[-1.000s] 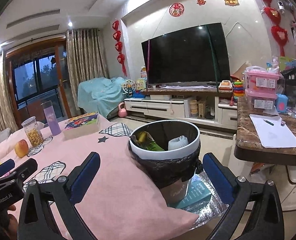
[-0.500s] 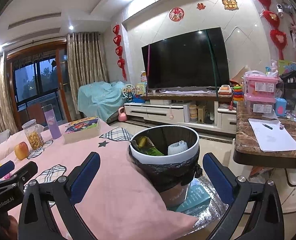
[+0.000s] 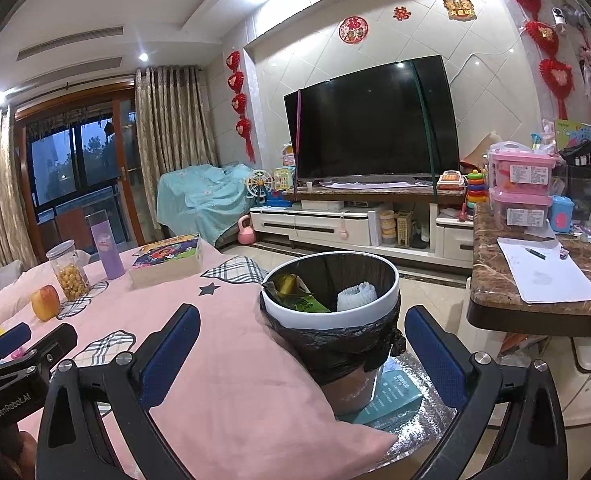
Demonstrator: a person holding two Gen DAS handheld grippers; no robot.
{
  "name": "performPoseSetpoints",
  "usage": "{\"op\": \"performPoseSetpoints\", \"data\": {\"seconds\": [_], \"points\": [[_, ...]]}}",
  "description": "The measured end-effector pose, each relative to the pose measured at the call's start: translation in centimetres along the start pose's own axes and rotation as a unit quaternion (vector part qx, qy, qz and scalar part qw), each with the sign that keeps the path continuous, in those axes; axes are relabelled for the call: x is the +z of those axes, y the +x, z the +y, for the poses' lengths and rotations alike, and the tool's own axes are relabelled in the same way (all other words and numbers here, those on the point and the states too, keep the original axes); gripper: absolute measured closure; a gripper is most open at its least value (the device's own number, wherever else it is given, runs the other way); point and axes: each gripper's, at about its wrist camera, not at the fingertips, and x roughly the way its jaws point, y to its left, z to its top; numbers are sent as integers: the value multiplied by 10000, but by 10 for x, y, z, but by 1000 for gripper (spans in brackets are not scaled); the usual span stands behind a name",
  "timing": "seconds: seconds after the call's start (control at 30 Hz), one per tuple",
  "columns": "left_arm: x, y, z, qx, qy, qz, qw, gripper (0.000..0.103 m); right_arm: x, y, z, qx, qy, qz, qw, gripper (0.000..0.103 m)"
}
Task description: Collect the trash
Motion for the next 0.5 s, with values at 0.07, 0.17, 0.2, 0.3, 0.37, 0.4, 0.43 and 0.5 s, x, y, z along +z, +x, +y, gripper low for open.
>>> {"op": "performPoseSetpoints", "data": {"seconds": [0.07, 0.17, 0.2, 0.3, 0.37, 0.4, 0.43, 0.5], "points": [[0, 0, 0, 4, 10, 6, 10000, 0, 0, 0, 0, 13, 5, 12, 10000, 0], [0, 1, -1, -14, 12, 7, 10000, 0, 0, 0, 1, 22, 7, 14, 10000, 0], [0, 1, -1, -17, 12, 9, 10000, 0, 0, -1, 1, 31, 6, 14, 10000, 0], [0, 1, -1, -9, 13, 6, 10000, 0, 0, -2, 2, 38, 3, 12, 10000, 0], [1, 1, -2, -9, 13, 8, 10000, 0, 0, -2, 2, 46, 7, 15, 10000, 0], [1, 1, -2, -10, 13, 10, 10000, 0, 0, -2, 2, 49, 8, 16, 10000, 0], [0, 1, -2, -7, 13, 13, 10000, 0, 0, -2, 2, 48, 8, 15, 10000, 0], [0, 1, -3, -12, 13, 16, 10000, 0, 0, -3, 2, 54, 15, 17, 10000, 0]]}}
